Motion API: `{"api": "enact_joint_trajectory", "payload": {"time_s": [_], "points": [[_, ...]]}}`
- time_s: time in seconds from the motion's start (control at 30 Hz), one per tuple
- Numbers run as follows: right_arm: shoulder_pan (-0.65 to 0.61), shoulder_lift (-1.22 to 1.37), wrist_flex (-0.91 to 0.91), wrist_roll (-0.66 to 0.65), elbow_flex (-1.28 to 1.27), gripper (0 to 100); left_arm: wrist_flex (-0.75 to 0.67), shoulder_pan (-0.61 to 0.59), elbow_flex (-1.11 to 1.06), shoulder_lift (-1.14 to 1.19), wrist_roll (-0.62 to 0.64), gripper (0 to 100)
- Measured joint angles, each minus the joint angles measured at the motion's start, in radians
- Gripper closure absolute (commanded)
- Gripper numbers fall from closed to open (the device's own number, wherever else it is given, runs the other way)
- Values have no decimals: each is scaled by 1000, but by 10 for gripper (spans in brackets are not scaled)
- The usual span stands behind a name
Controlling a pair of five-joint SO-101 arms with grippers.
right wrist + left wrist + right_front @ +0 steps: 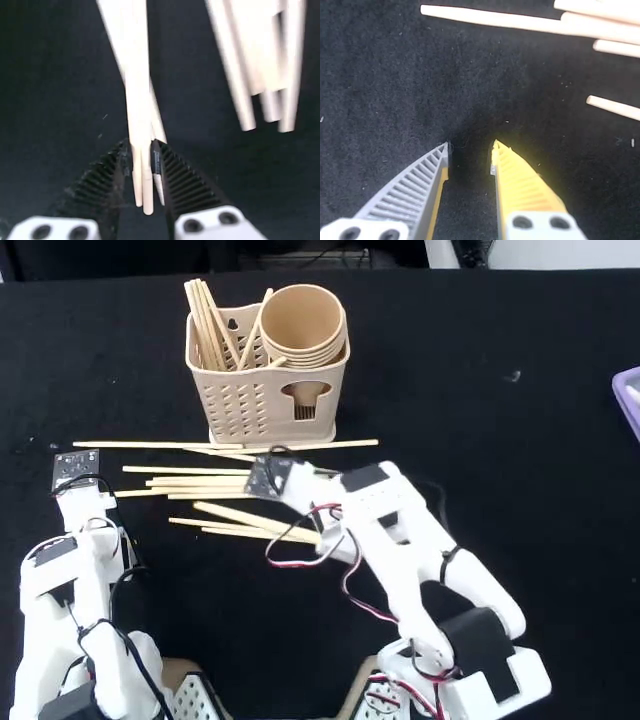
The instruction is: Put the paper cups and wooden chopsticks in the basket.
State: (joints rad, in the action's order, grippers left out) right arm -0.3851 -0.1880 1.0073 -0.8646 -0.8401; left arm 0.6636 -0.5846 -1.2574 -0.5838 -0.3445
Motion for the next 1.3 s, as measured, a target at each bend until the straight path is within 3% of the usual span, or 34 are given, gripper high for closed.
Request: {"api": "enact_joint_trajectory", "payload": {"time_s": [0.23, 0.47, 0.6, 0.83, 1.07, 1.3], "points": [[146, -2, 2, -77, -71, 983, 0, 0, 0, 0, 0, 863], [180, -2, 3, -84, -71, 805, 0, 0, 0, 0, 0, 863], [146, -2, 6, -84, -72, 805, 0, 0, 0, 0, 0, 863], [-2, -2, -41, 35, -74, 805, 0, 0, 0, 0, 0, 863], [-40, -2, -133, 63, -72, 805, 0, 0, 0, 0, 0, 863], [-87, -26, -158, 64, -124, 988, 0, 0, 0, 0, 0, 863]]}}
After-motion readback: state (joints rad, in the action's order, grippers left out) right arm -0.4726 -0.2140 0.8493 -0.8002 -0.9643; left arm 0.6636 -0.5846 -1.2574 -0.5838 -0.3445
